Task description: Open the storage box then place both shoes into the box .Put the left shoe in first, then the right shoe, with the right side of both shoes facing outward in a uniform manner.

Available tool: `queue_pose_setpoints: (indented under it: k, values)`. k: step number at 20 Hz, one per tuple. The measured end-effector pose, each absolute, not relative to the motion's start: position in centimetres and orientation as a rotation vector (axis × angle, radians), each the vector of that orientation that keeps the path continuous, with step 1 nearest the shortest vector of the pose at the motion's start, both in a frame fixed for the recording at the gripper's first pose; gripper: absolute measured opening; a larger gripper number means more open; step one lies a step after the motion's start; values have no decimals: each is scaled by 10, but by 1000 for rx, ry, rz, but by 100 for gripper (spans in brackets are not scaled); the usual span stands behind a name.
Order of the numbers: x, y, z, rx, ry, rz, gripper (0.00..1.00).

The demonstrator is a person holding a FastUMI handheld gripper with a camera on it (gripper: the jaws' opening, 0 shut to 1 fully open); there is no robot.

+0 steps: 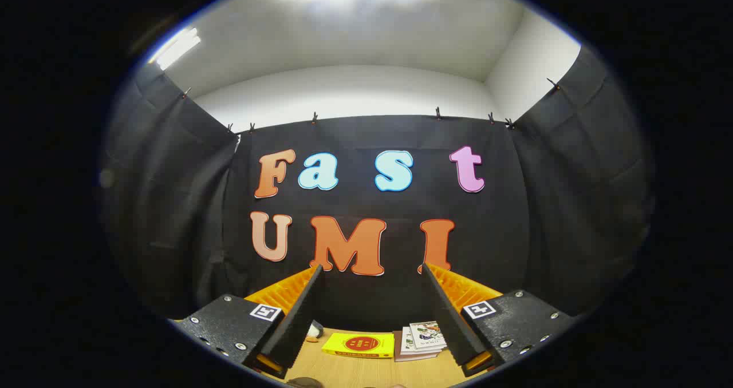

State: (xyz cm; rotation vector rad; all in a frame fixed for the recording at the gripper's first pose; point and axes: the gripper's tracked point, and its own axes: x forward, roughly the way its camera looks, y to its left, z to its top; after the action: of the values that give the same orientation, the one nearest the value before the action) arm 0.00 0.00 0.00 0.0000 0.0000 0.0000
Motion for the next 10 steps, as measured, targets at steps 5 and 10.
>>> queue_pose_setpoints:
  k: [5,10]
  values:
    - [-3,4,3,-3,15,14,99]
    - [1,21,4,-14,13,44,99]
